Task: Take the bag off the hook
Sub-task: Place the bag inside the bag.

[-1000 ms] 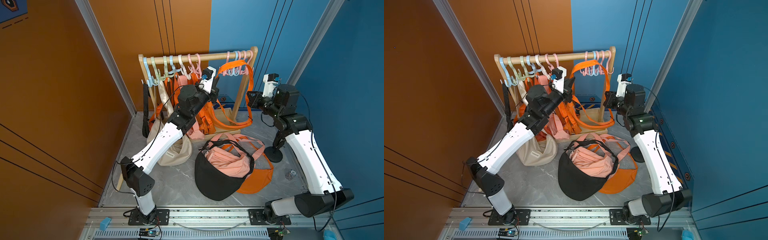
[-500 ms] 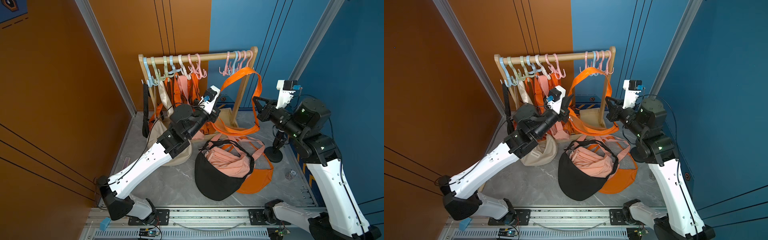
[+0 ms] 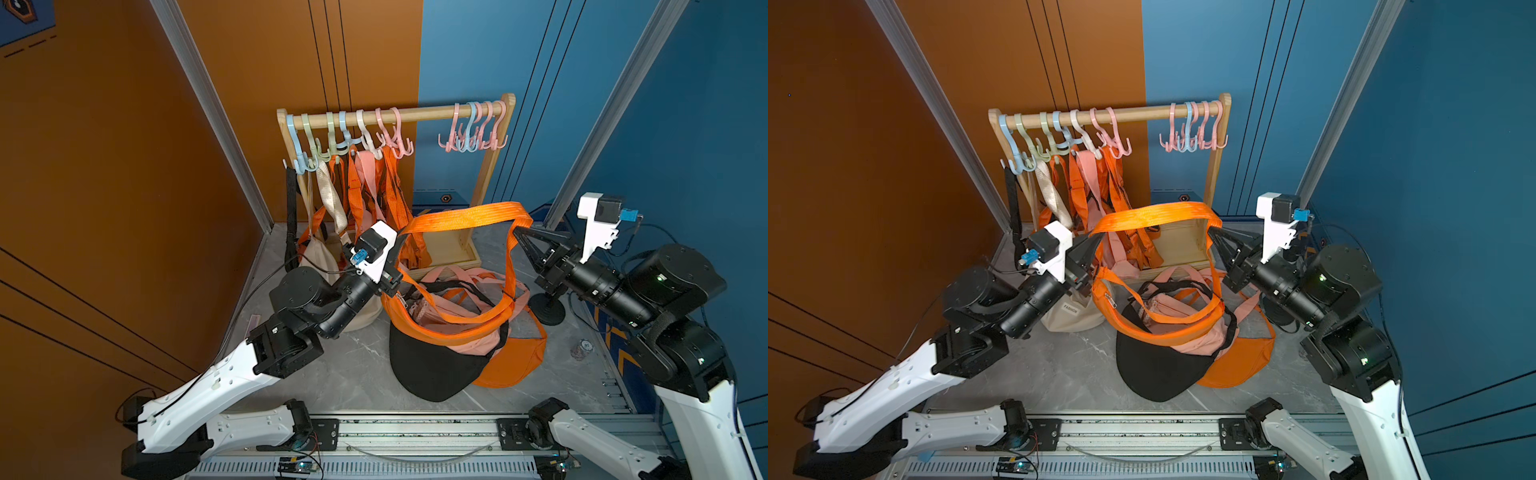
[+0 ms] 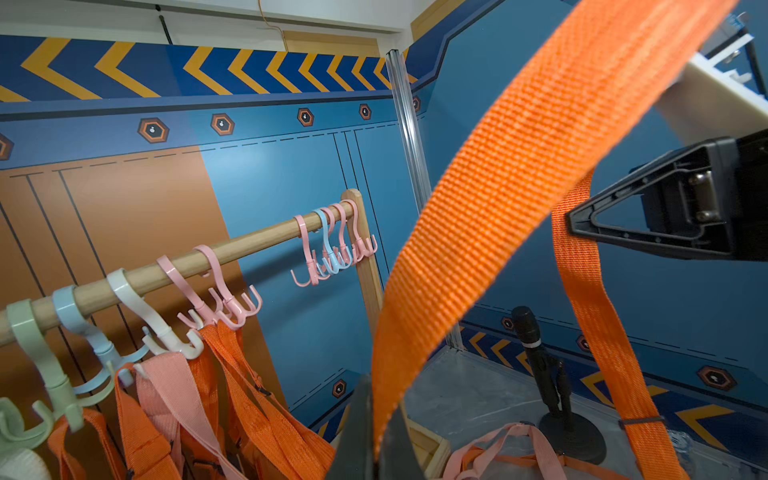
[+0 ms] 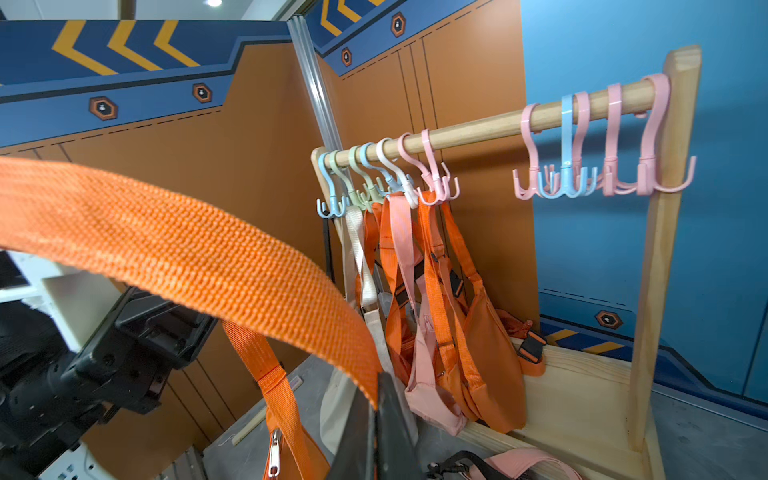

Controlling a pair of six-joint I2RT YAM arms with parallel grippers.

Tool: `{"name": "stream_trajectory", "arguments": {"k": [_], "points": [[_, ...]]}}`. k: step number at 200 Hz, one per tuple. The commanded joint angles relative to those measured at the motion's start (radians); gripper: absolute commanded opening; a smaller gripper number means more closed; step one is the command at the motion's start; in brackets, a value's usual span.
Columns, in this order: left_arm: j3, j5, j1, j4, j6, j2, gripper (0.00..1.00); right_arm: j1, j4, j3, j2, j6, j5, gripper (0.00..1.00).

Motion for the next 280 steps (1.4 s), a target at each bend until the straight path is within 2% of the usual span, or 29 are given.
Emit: {"name": "stream_trajectory", "arguments": {"k": [1, 23, 38, 74, 131, 149, 173, 191, 213, 249, 280], "points": [[-0.054, -0.035, -0.057, -0.069, 0.012, -0.091, 0.0, 0.021, -0.024, -0.046, -0.038, -0.024, -0.058, 0.0], [-0.112, -0.086, -0.12, -0.121, -0.017, -0.19, 0.0, 0.032, -0.017, -0.11, -0.095, -0.014, -0.057, 0.0], [-0.141, -0.083, -0.15, -0.175, -0.047, -0.248, 0.0, 0.037, -0.003, -0.162, -0.138, 0.005, -0.065, 0.0], [-0.162, -0.12, -0.211, -0.366, -0.096, -0.337, 0.0, 0.049, 0.071, -0.291, -0.236, 0.037, -0.182, 0.0], [-0.228, -0.158, -0.269, -0.418, -0.104, -0.417, 0.0, 0.056, 0.096, -0.381, -0.335, 0.053, -0.177, 0.0], [-0.23, -0.253, -0.268, -0.419, -0.105, -0.392, 0.0, 0.056, 0.059, -0.397, -0.325, 0.042, -0.121, 0.0], [-0.266, -0.406, -0.268, -0.385, -0.107, -0.341, 0.0, 0.055, 0.07, -0.492, -0.312, 0.042, -0.035, 0.0], [-0.35, -0.441, -0.254, -0.314, -0.115, -0.317, 0.0, 0.057, 0.083, -0.562, -0.303, 0.046, 0.048, 0.0], [-0.41, -0.43, -0.185, -0.261, -0.178, -0.276, 0.0, 0.057, 0.123, -0.632, -0.3, 0.052, 0.134, 0.0], [-0.435, -0.249, 0.007, -0.219, -0.327, -0.189, 0.0, 0.057, 0.137, -0.675, -0.253, 0.046, 0.248, 0.0], [-0.438, -0.159, 0.099, -0.152, -0.369, -0.095, 0.0, 0.055, 0.161, -0.699, -0.215, 0.042, 0.313, 0.0]]}}
